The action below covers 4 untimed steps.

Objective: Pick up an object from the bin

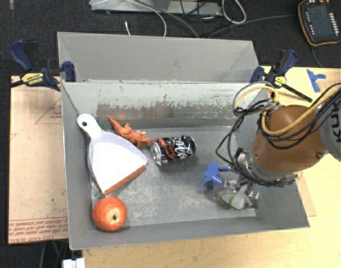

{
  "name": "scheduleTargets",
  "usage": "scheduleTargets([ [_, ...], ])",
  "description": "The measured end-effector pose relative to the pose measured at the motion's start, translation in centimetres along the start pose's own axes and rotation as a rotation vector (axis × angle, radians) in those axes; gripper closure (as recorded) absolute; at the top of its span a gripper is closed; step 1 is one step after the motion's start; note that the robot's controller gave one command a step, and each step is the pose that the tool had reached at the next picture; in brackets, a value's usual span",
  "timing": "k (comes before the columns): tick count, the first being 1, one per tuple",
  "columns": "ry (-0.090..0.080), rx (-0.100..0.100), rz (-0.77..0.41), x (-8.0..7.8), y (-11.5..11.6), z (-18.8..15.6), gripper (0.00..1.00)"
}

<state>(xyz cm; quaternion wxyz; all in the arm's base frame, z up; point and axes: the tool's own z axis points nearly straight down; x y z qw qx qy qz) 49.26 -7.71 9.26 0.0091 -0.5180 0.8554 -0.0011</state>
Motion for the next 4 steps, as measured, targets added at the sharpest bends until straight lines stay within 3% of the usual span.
scheduleTargets([
  [2,-0.002,0.002,0.003,-0.2,-0.1,-5.7,1.00],
  [4,-0.004,0.000,0.008,-0.3,-0.1,-8.3,1.00],
])
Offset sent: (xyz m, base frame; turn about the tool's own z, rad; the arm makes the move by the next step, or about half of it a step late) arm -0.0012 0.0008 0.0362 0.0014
